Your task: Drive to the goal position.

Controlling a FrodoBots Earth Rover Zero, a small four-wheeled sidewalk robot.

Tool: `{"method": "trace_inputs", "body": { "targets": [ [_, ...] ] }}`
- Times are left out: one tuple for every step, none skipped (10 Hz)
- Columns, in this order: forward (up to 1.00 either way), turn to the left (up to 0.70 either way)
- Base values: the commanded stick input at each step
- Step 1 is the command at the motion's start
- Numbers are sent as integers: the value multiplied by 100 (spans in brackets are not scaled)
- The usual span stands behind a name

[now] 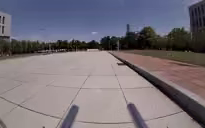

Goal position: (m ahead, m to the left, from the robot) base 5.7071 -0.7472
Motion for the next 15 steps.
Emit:
{"method": "trace_inputs", "body": {
  "targets": [
    [70,0],
    [70,0],
    [70,0],
    [70,0],
    [70,0],
    [70,0],
    [70,0],
    [70,0],
    [70,0],
    [70,0],
    [70,0],
    [70,0],
    [70,0],
    [70,-2],
    [70,-27]
  ]
}}
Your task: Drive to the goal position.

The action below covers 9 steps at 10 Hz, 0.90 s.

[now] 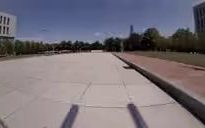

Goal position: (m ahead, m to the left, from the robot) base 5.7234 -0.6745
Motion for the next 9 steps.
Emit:
{"method": "trace_inputs", "body": {
  "targets": [
    [70,-35],
    [70,-35],
    [70,-35],
    [70,0],
    [70,0],
    [70,0],
    [70,0],
    [70,0],
    [70,0]
  ]
}}
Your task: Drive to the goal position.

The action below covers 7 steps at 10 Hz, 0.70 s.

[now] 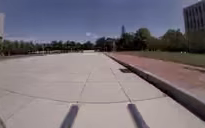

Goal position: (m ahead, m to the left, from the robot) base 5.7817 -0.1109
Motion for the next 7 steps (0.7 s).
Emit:
{"method": "trace_inputs", "body": {
  "targets": [
    [70,0],
    [70,0],
    [70,0],
    [70,0],
    [70,0],
    [70,0],
    [70,0]
  ]
}}
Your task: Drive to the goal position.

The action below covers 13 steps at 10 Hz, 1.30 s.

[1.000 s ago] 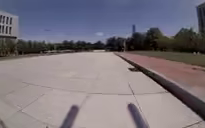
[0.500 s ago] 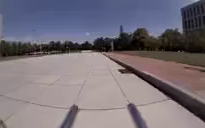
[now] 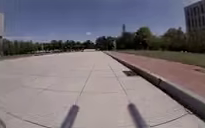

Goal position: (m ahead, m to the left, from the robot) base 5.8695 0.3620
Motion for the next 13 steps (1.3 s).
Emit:
{"method": "trace_inputs", "body": {
  "targets": [
    [70,0],
    [70,0],
    [70,-35],
    [70,-35],
    [70,-35],
    [70,-30],
    [70,-11],
    [70,0],
    [70,0],
    [70,0],
    [70,0],
    [70,0],
    [70,0]
  ]
}}
